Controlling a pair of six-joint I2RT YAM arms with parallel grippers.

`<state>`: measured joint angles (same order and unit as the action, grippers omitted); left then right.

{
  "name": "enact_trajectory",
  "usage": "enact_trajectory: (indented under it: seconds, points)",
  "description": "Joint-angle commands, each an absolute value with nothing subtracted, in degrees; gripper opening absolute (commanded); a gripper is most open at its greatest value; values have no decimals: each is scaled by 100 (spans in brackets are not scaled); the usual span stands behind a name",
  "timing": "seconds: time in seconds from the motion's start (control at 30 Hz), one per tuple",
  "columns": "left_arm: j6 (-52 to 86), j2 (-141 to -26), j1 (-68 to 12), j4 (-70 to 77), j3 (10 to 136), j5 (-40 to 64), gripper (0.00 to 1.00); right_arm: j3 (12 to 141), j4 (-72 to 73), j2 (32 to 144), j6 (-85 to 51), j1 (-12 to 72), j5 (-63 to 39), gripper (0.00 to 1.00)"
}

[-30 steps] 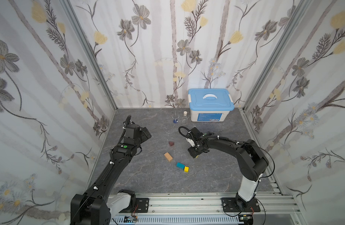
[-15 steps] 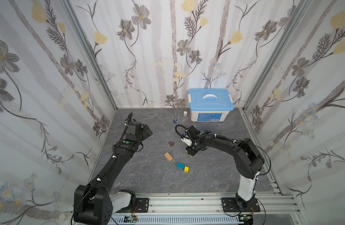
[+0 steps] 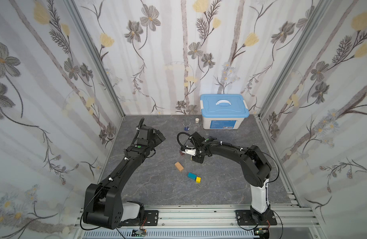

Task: Assemble a carrot with building blocks
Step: Place the building block at the center of the board, then adjust the building block at the center of the board.

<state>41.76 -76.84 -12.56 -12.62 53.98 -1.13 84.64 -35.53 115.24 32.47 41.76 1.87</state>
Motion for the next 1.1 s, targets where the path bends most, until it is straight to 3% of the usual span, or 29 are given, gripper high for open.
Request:
enact_trajectory:
  seconds: [0.0, 0.17, 0.5, 0.77, 0.87, 0.97, 1.07]
  points:
    - [4559, -7825, -1253, -1295, 5468, 89, 99, 8529, -3527, 11604, 3919, 4167, 340, 20]
    - [4597, -8028, -1273, -1364, 5517, 120, 97, 8560, -3495, 11690, 4052, 4120, 185, 26]
    - [4434, -8563, -1412, -1663, 5686, 245, 92, 8663, -3440, 11794, 3745, 3980, 86, 58]
    - [4038, -8939, -1896, -2253, 5729, 491, 86, 8467, -3454, 10754, 2524, 3642, -200, 85]
    - [4023, -9384, -1993, -2403, 5826, 593, 80, 8555, -3574, 10650, 1671, 3383, -171, 87]
    - [4006, -9877, -2008, -2415, 6099, 698, 66, 8798, -3854, 10823, 717, 3017, -295, 85]
    - [3948, -10334, -2128, -2558, 6531, 814, 66, 8921, -3990, 10952, 19, 2674, -664, 86]
